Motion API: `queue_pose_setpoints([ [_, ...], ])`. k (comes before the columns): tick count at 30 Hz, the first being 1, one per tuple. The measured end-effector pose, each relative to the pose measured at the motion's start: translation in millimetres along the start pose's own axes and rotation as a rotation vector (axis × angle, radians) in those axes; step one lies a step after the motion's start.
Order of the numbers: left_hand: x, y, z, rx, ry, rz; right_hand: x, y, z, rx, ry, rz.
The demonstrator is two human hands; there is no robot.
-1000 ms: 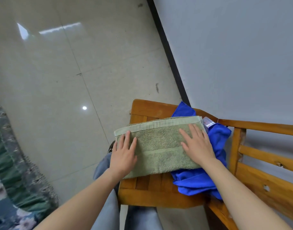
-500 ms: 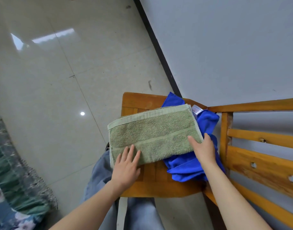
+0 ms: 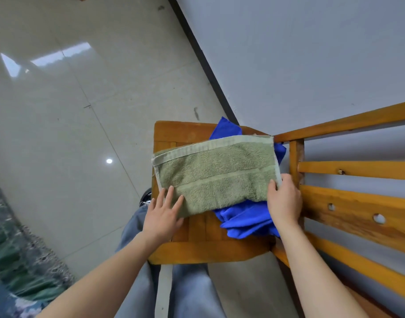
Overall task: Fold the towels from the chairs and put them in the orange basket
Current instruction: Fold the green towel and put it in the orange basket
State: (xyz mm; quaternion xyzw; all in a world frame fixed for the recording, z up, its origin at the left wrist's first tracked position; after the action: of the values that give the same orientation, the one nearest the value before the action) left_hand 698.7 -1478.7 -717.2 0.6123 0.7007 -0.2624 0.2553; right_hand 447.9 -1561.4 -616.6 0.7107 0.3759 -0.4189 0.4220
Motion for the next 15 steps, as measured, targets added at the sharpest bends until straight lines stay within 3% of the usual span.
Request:
queue_pose_setpoints([
  [4, 5.8, 11.4, 1.8, 0.03, 0.028, 0.028, 5.3, -8.4, 2.4, 0.192, -0.032, 0.232],
  [7, -4.3, 20.9, 3.2, 0.056, -0.023, -0.043, 5.3, -5.8, 0.7, 0.193, 0.019, 0.195],
  [10, -15.7, 37.4, 5.7, -0.071, -0.063, -0.201, -7.5, 27.1, -7.1, -0.179, -0.117, 0.02],
  [13, -15.7, 52.4, 11.4, -0.224, 0.096, -0.6, -9.8, 73.2, -31.5, -0.616, -0.345, -0.06],
  [15, -27.7, 52.8, 9.4, -0.225, 0.11, -0.866, 10.1, 95.6, -52.2, -0.74, -0.308, -0.011],
])
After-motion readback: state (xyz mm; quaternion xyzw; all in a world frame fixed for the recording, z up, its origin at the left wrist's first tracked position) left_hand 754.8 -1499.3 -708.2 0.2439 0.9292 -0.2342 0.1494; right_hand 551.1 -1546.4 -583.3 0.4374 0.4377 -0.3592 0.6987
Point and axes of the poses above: each hand's wrist, its own z-axis towards the middle knuckle, its own x-axis out of the palm, y = z × x, the point moved 4 cm from there along z, towards the middle knuckle, and after that the axes turned 14 degrees about -x, right-handed, at the moved point
